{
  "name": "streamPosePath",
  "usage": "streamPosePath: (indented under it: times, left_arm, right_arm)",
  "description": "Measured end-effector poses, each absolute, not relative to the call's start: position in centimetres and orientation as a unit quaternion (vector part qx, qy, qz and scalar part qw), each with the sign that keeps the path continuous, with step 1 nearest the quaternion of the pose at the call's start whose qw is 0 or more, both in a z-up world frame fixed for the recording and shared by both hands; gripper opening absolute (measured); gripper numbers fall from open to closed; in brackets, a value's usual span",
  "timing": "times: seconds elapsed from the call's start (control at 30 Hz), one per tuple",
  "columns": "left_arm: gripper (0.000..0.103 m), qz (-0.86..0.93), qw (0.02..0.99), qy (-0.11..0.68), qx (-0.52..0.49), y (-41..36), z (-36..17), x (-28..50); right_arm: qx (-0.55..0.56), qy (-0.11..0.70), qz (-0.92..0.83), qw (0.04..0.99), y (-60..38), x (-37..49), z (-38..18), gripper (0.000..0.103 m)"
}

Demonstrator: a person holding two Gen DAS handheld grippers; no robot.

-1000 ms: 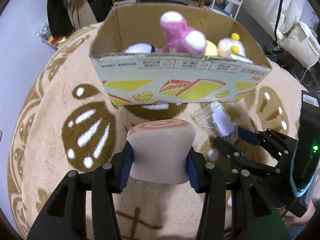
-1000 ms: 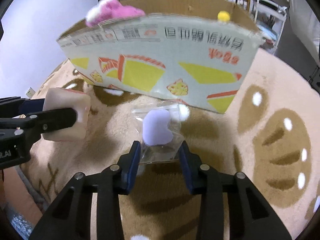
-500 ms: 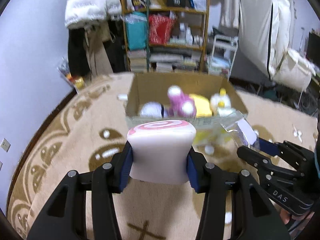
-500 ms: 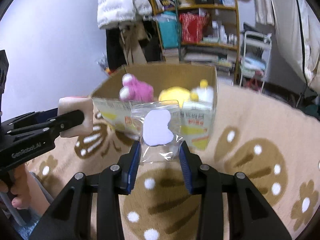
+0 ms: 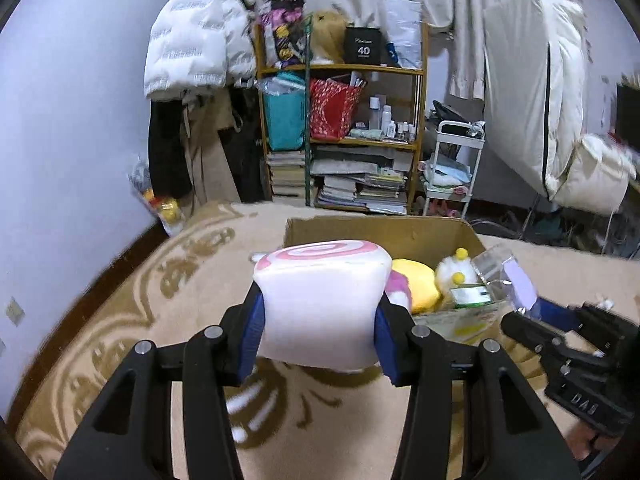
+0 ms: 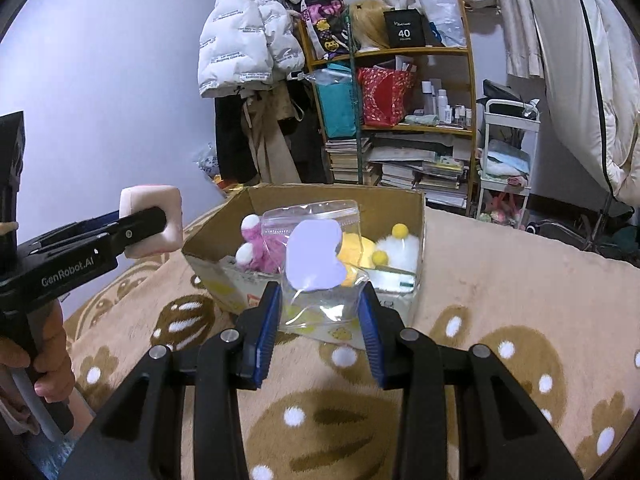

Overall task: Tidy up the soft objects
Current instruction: 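Lift the foam block with the left tool while the right tool carries the bag over the box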

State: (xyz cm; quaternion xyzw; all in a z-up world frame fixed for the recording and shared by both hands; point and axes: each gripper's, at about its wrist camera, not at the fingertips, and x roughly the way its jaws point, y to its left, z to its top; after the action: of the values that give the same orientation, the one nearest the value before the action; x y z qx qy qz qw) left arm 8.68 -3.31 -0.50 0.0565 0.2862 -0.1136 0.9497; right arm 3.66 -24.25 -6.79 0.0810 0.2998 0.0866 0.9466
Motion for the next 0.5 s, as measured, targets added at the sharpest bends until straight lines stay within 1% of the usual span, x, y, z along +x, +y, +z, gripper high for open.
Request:
streamPosePath:
  times: [0.27, 0.5]
  left_arm:
    - [0.047, -0.123, 0.950, 0.277, 0.074, -4.6, -0.7, 10.8]
    - [0.047, -0.119, 0.945, 0.292, 0.088, -5.6, -2.1, 12.8]
  right_arm:
    - [0.077, 0.289, 0.090, 0.950, -24.5, 6.1, -6.8, 0.041]
    - [0.072, 0.291, 0.090, 0.950, -24.5, 8.3, -7.3, 0.041]
